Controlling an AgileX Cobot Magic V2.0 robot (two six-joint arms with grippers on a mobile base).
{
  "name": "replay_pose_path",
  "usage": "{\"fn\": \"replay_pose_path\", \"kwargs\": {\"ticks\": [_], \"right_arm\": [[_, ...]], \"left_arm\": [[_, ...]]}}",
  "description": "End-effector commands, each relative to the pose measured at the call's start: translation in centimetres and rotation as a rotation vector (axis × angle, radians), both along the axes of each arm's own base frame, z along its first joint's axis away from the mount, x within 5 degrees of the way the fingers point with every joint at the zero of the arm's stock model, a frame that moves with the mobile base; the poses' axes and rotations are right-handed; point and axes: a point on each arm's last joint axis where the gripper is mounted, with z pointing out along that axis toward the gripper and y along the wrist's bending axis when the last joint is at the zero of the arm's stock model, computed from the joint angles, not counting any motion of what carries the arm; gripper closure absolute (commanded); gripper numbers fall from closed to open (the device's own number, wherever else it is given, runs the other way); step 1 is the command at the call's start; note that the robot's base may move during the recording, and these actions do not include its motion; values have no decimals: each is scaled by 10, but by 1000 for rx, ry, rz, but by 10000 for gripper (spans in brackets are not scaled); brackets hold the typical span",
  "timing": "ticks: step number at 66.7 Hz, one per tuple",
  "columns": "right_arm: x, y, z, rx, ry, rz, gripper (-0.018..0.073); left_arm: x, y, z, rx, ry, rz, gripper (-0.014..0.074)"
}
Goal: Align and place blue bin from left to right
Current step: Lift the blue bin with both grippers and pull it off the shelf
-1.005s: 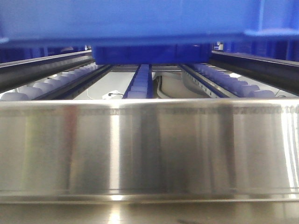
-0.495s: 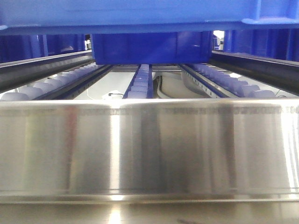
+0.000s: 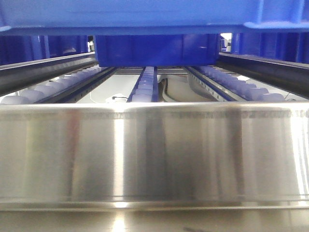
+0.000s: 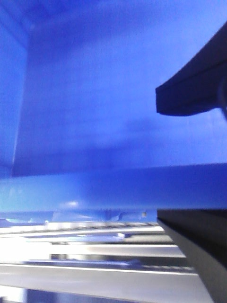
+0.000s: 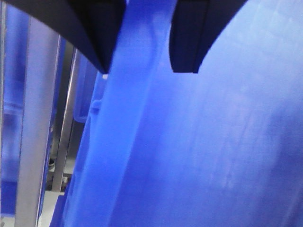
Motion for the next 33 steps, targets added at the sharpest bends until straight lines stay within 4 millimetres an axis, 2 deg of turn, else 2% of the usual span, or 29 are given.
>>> {"fn": "replay_pose_path", "kwargs": {"ticks": [1, 33], "right_arm": [[0, 6, 15, 81, -103, 13, 629], [0, 6, 15, 81, -103, 13, 629]], "left_arm": [[-11, -13, 28, -161, -158, -81, 708], [-3, -13, 46, -240, -358, -53, 708]]}}
